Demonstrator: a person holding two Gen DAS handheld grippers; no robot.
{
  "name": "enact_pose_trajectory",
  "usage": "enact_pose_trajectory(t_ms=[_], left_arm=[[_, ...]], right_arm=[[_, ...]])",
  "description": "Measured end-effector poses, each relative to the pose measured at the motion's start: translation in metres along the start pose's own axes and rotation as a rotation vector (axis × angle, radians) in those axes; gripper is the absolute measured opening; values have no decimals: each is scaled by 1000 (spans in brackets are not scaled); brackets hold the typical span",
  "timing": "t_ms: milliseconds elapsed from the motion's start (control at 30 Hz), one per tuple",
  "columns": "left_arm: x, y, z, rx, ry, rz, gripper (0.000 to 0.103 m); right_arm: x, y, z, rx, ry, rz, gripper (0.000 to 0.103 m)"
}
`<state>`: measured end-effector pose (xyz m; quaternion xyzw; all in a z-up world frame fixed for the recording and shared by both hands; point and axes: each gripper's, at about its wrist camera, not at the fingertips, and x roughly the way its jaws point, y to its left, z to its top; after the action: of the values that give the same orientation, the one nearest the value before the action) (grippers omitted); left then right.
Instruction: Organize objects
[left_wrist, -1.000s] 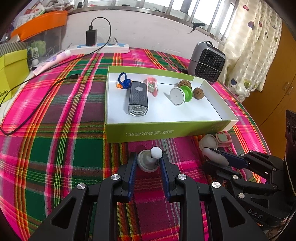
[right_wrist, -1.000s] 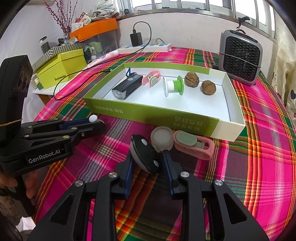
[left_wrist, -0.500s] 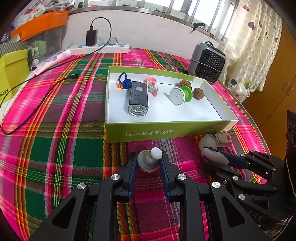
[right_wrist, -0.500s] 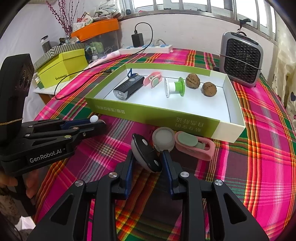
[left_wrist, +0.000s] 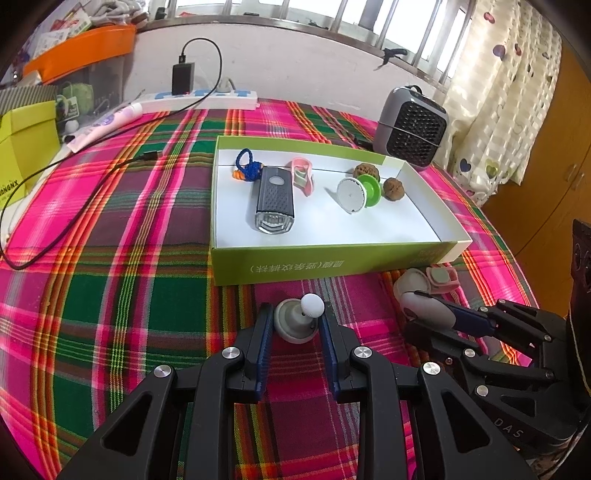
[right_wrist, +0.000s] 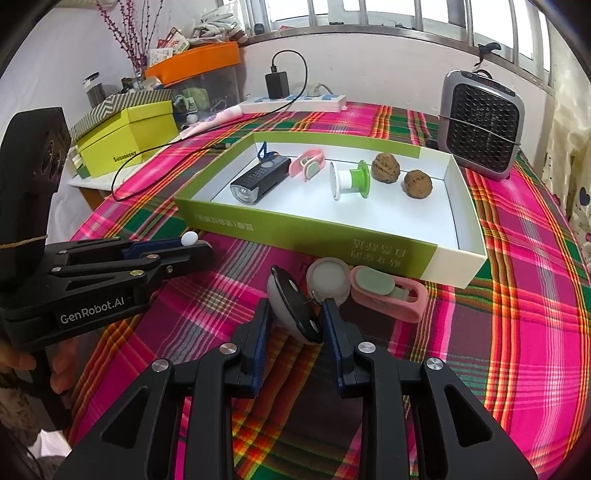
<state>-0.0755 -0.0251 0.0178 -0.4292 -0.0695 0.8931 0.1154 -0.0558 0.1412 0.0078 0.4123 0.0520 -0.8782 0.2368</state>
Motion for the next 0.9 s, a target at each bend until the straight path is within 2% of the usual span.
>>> enact_pose_trajectory(t_ms=[900], left_arm=[[-14, -12, 8, 23, -35, -8, 22]], right_arm=[[-17, -3, 9, 5, -54, 1, 28]])
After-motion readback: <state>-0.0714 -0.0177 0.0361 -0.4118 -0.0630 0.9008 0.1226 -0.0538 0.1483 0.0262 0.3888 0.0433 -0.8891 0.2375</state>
